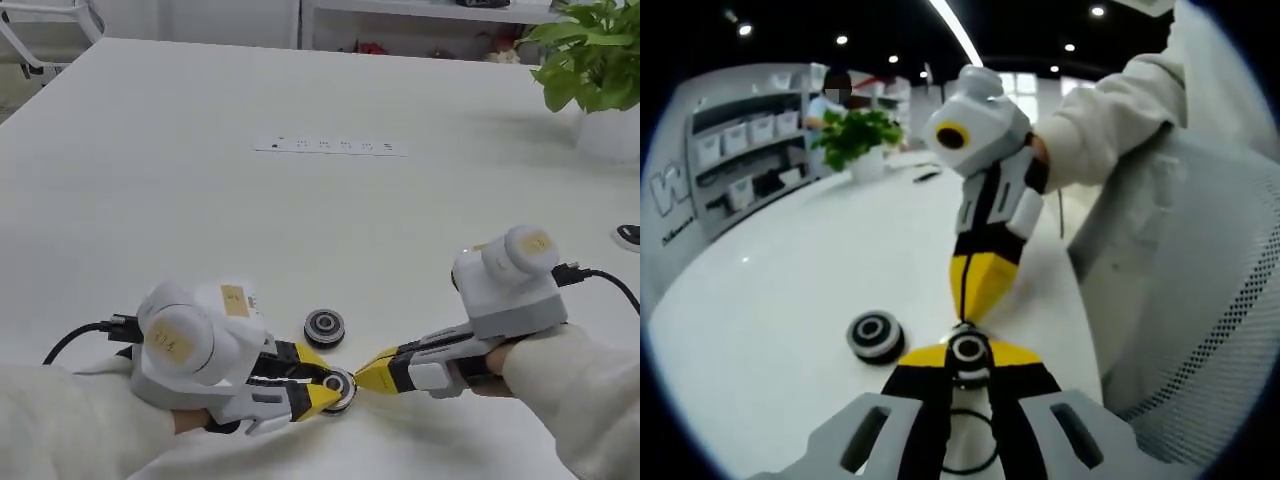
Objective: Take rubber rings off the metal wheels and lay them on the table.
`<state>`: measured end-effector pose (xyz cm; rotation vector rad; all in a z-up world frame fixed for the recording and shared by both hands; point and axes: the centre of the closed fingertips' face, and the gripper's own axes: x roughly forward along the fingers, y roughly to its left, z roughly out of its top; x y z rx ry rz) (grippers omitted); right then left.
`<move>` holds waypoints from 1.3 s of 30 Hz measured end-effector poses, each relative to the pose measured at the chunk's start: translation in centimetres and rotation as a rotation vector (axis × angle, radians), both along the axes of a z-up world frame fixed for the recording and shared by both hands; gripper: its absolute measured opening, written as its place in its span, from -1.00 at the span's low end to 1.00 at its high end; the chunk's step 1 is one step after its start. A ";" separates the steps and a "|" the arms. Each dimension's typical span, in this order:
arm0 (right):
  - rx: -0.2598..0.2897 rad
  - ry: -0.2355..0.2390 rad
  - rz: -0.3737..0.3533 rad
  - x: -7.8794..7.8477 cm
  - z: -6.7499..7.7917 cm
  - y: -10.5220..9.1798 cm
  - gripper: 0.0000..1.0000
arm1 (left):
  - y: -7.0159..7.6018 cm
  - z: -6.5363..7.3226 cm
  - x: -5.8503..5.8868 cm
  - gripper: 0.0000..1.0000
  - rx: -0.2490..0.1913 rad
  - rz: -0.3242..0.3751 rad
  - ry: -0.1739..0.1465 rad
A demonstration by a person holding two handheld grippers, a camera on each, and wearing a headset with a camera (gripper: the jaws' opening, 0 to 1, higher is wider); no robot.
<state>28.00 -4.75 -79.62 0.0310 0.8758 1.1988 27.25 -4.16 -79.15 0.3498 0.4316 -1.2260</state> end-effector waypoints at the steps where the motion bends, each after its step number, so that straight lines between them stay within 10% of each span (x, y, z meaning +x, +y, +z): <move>1: 0.001 0.003 -0.002 0.0 0.0 0.0 -1.00 | 0.0 0.0 0.0 -0.72 -0.001 0.000 0.000; 39: 0.036 0.012 0.013 -0.5 0.9 1.1 -1.00 | 0.1 0.1 -0.1 -0.72 -0.007 0.008 -0.002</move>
